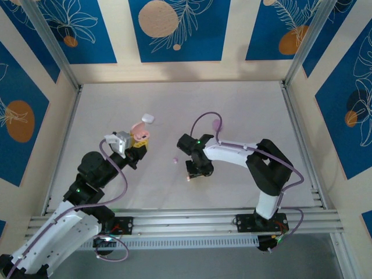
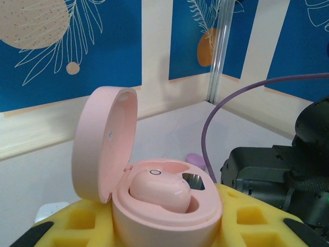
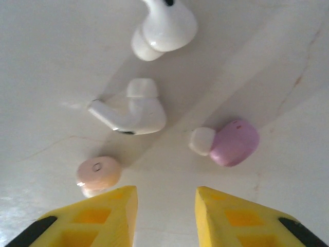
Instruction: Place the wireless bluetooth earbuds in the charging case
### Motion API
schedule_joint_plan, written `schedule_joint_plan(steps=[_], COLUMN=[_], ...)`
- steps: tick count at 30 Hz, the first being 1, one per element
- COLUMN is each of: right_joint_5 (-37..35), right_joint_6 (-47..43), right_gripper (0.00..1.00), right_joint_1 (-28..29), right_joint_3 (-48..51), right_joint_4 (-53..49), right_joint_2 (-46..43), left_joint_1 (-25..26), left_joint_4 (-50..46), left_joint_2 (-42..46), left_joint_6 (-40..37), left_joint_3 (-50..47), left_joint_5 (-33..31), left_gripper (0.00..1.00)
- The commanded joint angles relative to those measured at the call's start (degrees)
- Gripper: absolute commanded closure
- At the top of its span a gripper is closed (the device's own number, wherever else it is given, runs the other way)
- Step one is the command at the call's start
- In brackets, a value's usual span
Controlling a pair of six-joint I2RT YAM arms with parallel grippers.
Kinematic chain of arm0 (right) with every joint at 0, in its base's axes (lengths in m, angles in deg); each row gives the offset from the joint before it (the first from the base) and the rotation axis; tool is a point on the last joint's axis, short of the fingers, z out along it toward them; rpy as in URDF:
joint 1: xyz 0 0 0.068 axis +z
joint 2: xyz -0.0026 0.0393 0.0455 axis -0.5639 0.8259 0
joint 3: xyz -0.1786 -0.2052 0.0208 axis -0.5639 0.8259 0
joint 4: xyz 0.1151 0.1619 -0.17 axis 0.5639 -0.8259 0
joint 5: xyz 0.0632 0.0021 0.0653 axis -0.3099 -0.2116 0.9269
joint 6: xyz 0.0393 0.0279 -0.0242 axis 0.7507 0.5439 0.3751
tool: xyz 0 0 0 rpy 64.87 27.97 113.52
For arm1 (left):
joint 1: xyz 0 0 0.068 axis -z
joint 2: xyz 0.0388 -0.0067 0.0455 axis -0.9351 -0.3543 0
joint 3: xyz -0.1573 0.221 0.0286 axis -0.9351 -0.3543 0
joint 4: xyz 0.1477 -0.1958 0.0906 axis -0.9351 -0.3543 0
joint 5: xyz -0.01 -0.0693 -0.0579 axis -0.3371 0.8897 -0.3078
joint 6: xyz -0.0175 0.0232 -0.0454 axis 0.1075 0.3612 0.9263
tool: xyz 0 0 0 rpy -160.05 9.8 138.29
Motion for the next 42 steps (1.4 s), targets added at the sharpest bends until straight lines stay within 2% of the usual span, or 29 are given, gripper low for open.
schedule_joint_plan(steps=[1,7,18,42], right_joint_5=[7.31,7.83,8.43,3.89], right_joint_6=[5.60,10.87,10.94,4.09], right_gripper=[0.63,0.60,0.56,0.68], right_joint_1=[0.10,-0.06,-0.42,0.62], right_joint_3=[1.51,2.65,1.39,-5.78], right_joint_4=[3.85,6.06,7.11,1.51], right_joint_2=[-2.62,-1.48,1.98,7.49], left_joint_1=[-0.45,-0.44,-0.49,-0.43], left_joint_4=[2.89,2.90,2.99,3.17], left_joint_2=[-0.25,-0.26,-0.52,-1.05], left_joint_6=[1.15,1.11,1.33,1.20], left_joint_3=[0.57,0.61,0.75,0.74], left_joint_5=[1.07,1.35,1.25,1.51], left_gripper=[0.72,0.72,0.72,0.71])
